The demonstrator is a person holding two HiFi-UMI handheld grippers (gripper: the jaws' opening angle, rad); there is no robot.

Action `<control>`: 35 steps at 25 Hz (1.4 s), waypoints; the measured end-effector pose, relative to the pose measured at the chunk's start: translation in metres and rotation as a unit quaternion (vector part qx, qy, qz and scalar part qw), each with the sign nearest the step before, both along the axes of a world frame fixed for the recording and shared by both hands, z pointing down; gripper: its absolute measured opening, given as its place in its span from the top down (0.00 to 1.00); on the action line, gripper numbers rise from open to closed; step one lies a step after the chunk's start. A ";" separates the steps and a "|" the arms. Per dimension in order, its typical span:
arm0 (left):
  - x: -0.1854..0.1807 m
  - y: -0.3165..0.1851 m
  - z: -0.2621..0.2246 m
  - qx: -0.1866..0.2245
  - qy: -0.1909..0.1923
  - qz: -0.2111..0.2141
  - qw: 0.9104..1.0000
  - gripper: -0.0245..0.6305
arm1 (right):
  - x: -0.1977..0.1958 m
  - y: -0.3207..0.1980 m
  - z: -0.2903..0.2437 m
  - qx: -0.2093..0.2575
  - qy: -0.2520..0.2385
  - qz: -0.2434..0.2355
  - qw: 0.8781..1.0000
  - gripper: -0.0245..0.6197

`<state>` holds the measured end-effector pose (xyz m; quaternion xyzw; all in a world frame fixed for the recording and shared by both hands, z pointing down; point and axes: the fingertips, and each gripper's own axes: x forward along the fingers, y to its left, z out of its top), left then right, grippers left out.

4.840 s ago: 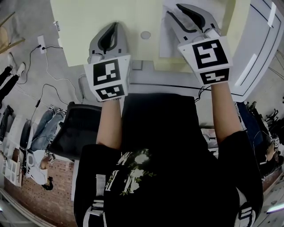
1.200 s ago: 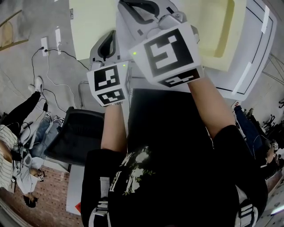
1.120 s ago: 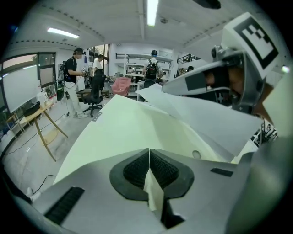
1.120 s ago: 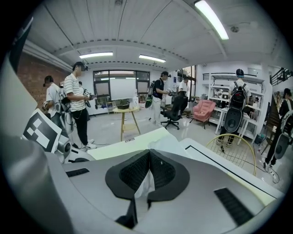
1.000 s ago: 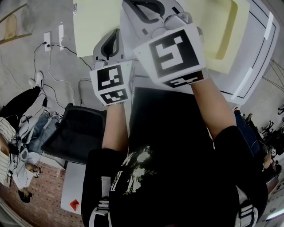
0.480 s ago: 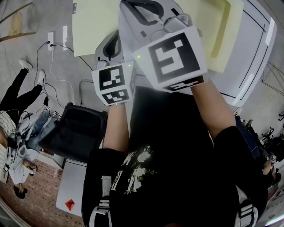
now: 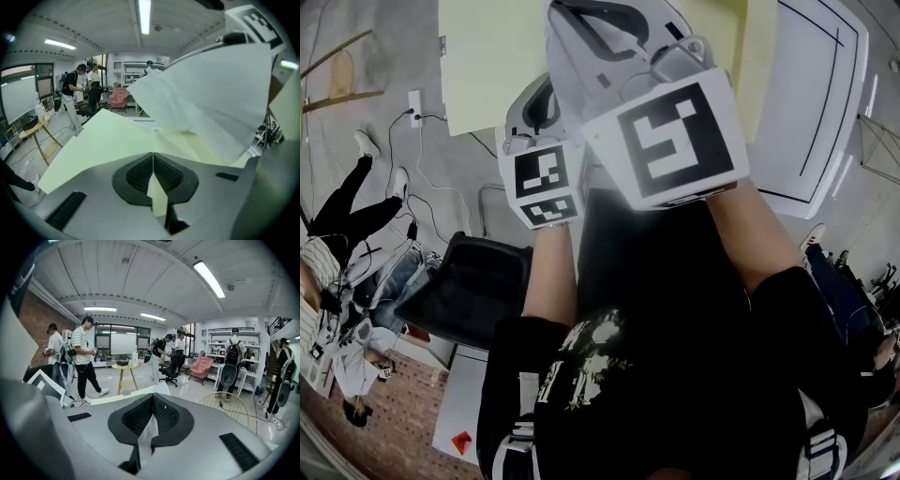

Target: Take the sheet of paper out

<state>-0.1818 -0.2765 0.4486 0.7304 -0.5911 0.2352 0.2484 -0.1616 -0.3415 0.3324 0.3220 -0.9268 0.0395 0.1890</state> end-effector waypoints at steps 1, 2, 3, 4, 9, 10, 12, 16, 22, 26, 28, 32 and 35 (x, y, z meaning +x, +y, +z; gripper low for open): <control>0.005 0.000 -0.002 0.002 -0.001 0.003 1.000 0.96 | 0.005 0.000 -0.002 -0.002 -0.003 0.005 1.000 0.96; 0.009 0.000 -0.003 0.003 -0.001 0.007 1.000 0.96 | 0.010 0.001 -0.003 -0.006 -0.003 0.009 1.000 0.96; 0.013 0.000 -0.004 0.003 -0.002 0.010 1.000 0.96 | 0.015 0.003 -0.003 -0.010 0.002 0.011 1.000 0.96; 0.016 -0.001 -0.006 0.004 -0.002 0.013 1.000 0.96 | 0.020 0.004 -0.003 -0.015 0.008 0.013 1.000 0.96; 0.035 -0.003 -0.013 0.011 -0.008 0.029 0.999 0.96 | 0.036 -0.002 -0.029 0.010 -0.008 0.024 1.000 0.96; 0.040 -0.003 -0.013 0.012 -0.010 0.033 0.999 0.96 | 0.040 -0.003 -0.033 0.014 -0.012 0.027 0.999 0.96; 0.049 -0.003 -0.015 0.013 -0.011 0.040 0.999 0.96 | 0.050 -0.004 -0.037 0.017 -0.016 0.033 0.999 0.96; 0.065 -0.003 -0.019 0.016 -0.015 0.052 0.998 0.96 | 0.066 -0.004 -0.044 0.025 -0.022 0.040 0.999 0.96; 0.088 -0.007 -0.026 0.024 -0.018 0.073 0.997 0.96 | 0.094 -0.004 -0.056 0.038 -0.029 0.061 0.997 0.96; 0.114 0.002 -0.023 0.032 -0.019 0.100 0.994 0.96 | 0.122 0.010 -0.055 0.047 -0.028 0.086 0.995 0.96; 0.129 0.008 -0.021 0.035 -0.018 0.115 0.993 0.96 | 0.139 0.017 -0.053 0.051 -0.028 0.100 0.993 0.96; 0.152 0.015 -0.016 0.039 -0.016 0.141 0.989 0.96 | 0.164 0.027 -0.048 0.055 -0.025 0.124 0.990 0.96; 0.174 0.038 -0.008 0.041 -0.016 0.167 0.985 0.96 | 0.189 0.053 -0.039 0.058 -0.023 0.148 0.987 0.96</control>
